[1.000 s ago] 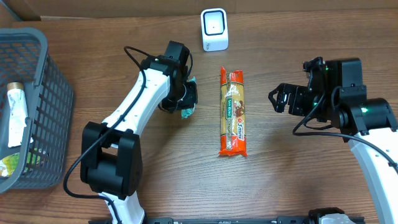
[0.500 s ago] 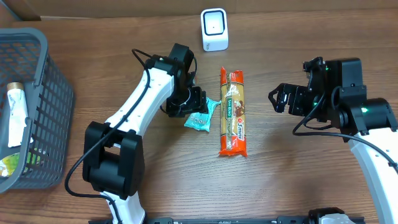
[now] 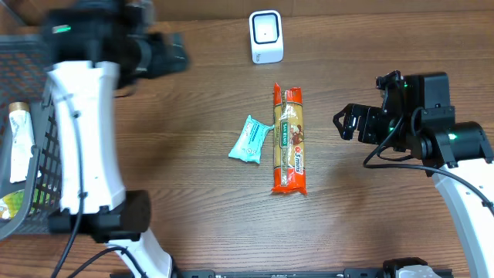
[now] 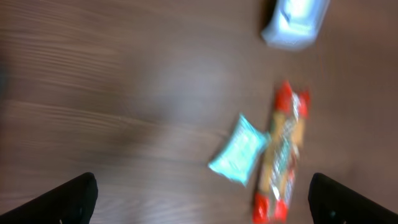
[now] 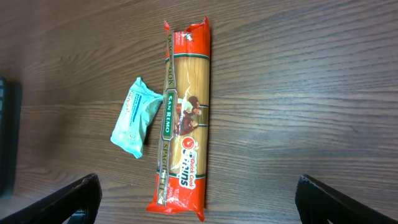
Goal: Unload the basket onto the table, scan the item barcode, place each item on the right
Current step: 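Reach the left gripper into the basket and grasp the white tube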
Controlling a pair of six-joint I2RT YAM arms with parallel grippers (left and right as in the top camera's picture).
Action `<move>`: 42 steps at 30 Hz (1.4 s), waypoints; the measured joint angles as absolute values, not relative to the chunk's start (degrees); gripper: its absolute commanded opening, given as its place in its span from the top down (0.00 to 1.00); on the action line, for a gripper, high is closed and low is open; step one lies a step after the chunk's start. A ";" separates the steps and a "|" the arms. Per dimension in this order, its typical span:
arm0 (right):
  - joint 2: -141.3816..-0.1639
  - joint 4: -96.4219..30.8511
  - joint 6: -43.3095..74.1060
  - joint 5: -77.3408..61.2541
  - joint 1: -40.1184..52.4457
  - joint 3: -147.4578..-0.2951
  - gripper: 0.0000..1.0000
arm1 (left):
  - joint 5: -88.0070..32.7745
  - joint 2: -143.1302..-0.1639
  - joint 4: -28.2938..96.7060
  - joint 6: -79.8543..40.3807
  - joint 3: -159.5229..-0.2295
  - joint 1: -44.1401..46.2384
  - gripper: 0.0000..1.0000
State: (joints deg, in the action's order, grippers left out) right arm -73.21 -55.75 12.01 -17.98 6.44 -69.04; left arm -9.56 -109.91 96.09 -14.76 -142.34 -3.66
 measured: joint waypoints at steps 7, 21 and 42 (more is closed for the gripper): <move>-73.21 -55.86 11.99 -18.00 6.44 -69.04 0.00 | -9.26 -108.38 96.49 -13.93 -144.42 -26.00 0.00; -73.21 -56.16 12.01 -16.88 6.44 -69.04 0.00 | -8.32 -108.77 83.00 -7.70 -135.11 -46.92 0.00; -73.21 -56.64 11.99 -16.05 6.44 -69.04 0.00 | 7.09 -125.93 64.88 2.26 -117.71 -46.50 0.07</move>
